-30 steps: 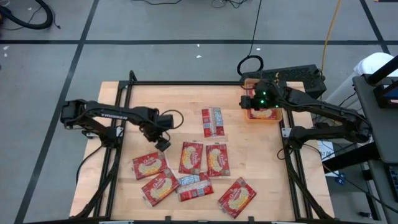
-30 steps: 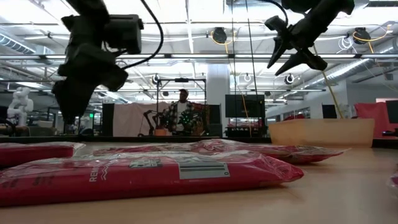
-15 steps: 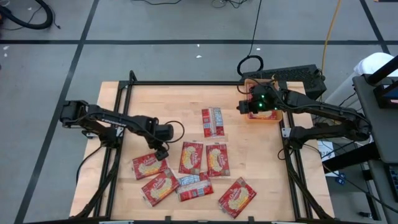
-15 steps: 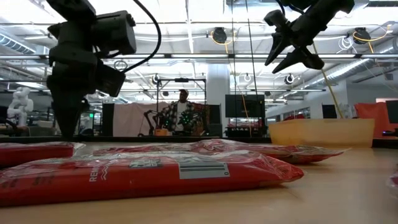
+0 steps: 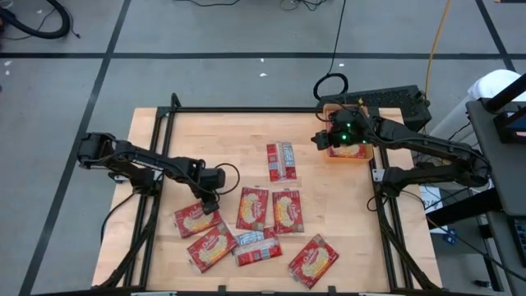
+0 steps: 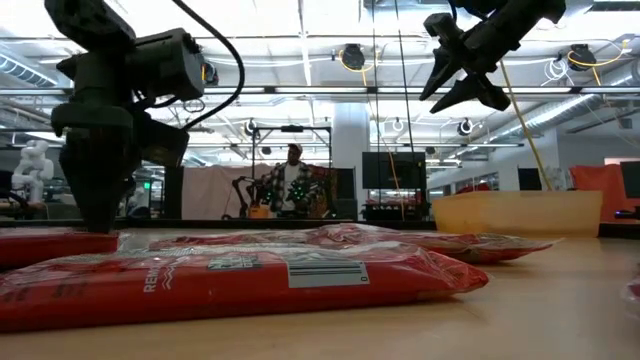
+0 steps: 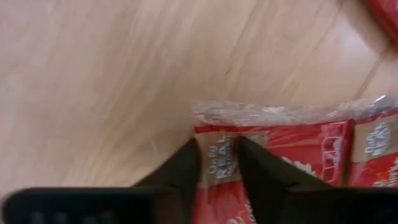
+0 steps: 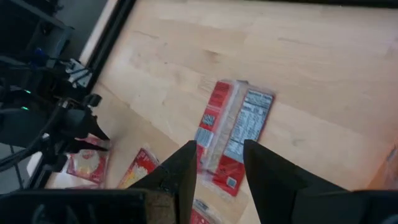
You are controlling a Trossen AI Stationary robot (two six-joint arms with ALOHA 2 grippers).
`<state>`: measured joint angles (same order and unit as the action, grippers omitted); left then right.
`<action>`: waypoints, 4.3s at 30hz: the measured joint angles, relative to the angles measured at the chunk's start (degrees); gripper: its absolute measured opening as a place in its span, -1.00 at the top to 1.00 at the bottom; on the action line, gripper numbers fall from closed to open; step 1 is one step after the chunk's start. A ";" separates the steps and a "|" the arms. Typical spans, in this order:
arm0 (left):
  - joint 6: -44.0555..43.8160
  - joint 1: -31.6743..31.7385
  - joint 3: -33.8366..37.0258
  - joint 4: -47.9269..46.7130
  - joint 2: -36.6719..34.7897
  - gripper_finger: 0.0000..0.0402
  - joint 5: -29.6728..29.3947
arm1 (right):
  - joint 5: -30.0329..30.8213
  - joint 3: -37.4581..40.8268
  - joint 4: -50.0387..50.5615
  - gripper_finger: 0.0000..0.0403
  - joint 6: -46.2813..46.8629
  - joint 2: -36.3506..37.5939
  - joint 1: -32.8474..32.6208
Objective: Sort popcorn bags into baskets
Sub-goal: Put the red popcorn bag into the orange bin
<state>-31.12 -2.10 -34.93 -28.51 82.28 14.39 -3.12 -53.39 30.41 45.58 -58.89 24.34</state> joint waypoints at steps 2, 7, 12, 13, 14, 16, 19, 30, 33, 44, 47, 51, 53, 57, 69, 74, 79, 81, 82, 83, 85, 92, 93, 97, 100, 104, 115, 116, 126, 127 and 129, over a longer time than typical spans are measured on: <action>0.41 0.88 -0.34 0.24 0.10 0.82 0.20 | -0.06 0.00 -0.42 0.39 0.00 0.00 0.25; -0.25 3.52 -3.78 2.20 -0.63 0.96 0.20 | -0.25 0.00 -0.73 0.39 1.54 0.00 1.27; -0.05 5.74 -11.21 0.84 -1.51 0.98 -4.14 | -3.10 -2.52 -1.14 0.39 0.53 0.00 2.53; 0.13 6.29 -12.88 0.52 -1.46 0.98 -5.24 | -3.16 -3.37 -0.74 0.39 0.03 0.00 2.72; 0.44 6.87 -14.50 -0.46 -1.42 0.98 -6.29 | -3.16 -4.34 -0.09 0.39 -0.65 0.00 2.99; 1.15 8.19 -17.79 -1.66 -1.42 0.99 -7.57 | -3.16 -6.30 0.51 0.39 -2.83 0.00 3.63; 1.67 10.74 -22.25 -1.45 -1.42 0.99 -9.98 | -3.26 -8.85 1.12 0.39 -6.47 -0.28 4.58; 11.92 22.01 -36.90 -1.34 -1.42 0.99 -9.82 | -9.86 -19.74 1.61 0.33 -14.76 -7.30 6.34; 13.82 24.34 -39.78 -1.36 -1.42 1.00 -8.63 | -12.64 -24.66 2.80 0.27 -16.00 -10.50 6.10; 21.22 28.61 -45.00 -1.28 -1.42 1.00 -4.55 | -13.44 -41.72 7.49 0.01 -19.27 -26.47 0.08; 22.80 28.64 -45.12 -1.32 -1.42 1.00 -3.77 | -10.63 -45.60 8.95 -0.02 -19.37 -30.35 -1.97; 23.68 28.60 -45.12 -1.35 -1.42 1.00 -2.62 | -10.29 -48.52 9.21 -0.02 -18.81 -34.00 -3.50; 24.87 28.60 -45.12 -1.35 -1.42 1.00 -1.89 | -10.16 -48.57 9.24 -0.02 -17.57 -35.14 -4.14; 27.04 28.60 -45.12 -1.36 -1.42 1.00 0.22 | -9.77 -48.57 9.29 -0.02 -17.99 -37.50 -5.23; 29.49 28.56 -45.12 -1.38 -1.42 0.99 2.71 | -4.39 -48.57 8.39 0.33 -26.09 -40.62 -6.89; 29.30 28.56 -45.12 -1.33 -1.44 0.93 2.69 | -4.45 -48.57 8.26 0.80 -26.33 -41.34 -6.91; 27.33 28.56 -45.14 -1.01 -1.44 0.84 2.48 | -4.52 -48.57 8.90 0.93 -24.80 -41.29 -6.52; 25.87 28.54 -45.14 -1.01 -1.44 0.73 2.24 | -4.53 -48.53 11.09 0.92 -23.95 -40.87 -5.74; 24.78 28.56 -45.14 -1.03 -1.44 0.65 2.28 | -4.54 -48.52 12.32 0.93 -23.85 -40.46 -5.27; 23.71 28.56 -45.16 -1.14 -1.51 0.57 2.30 | -4.45 -48.52 13.79 0.95 -23.76 -39.89 -4.73; 21.72 28.56 -45.16 -1.67 -1.87 0.40 2.08 | -4.38 -48.52 17.41 0.98 -23.49 -38.66 -3.67; 16.82 28.53 -45.20 -3.48 -1.92 -0.01 -2.46 | -4.33 -48.52 31.48 0.99 -22.36 -32.98 1.77; 16.78 28.53 -45.20 -3.52 -1.92 -0.04 -2.81 | -4.08 -48.52 33.70 0.99 -22.36 -32.00 2.77; 16.60 28.53 -45.20 -3.89 -1.86 -0.09 -4.39 | -1.05 -48.52 41.93 0.99 -22.48 -27.93 6.74; 15.94 28.78 -45.20 -4.42 -1.86 -0.06 -4.45 | -1.01 -48.50 47.30 0.99 -22.04 -24.54 10.18; 15.55 28.86 -45.20 -4.79 -1.86 0.01 -4.70 | 0.95 -48.31 52.76 0.99 -20.79 -20.32 14.40; 13.96 28.93 -45.18 -4.42 -1.84 0.16 -7.55 | 1.69 -36.62 52.20 1.00 -15.86 -9.58 22.70; 13.72 28.93 -45.18 -4.42 -1.84 0.16 -7.55 | 1.56 -35.02 51.32 1.00 -14.96 -8.69 22.96; 12.58 28.93 -45.16 -4.39 -1.81 0.17 -7.53 | 1.26 -18.25 41.08 1.00 -11.09 -3.47 23.01; 12.58 28.91 -45.16 -4.37 -1.81 0.17 -7.53 | 1.32 -16.84 40.06 1.00 -10.84 -3.25 23.01; 12.58 28.93 -45.16 -4.36 -1.81 0.18 -7.53 | 1.32 -14.21 38.13 1.00 -9.50 -2.83 23.01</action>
<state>-18.55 26.83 -80.09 -32.86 80.47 6.85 -1.80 -67.60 68.54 36.08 -61.72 47.35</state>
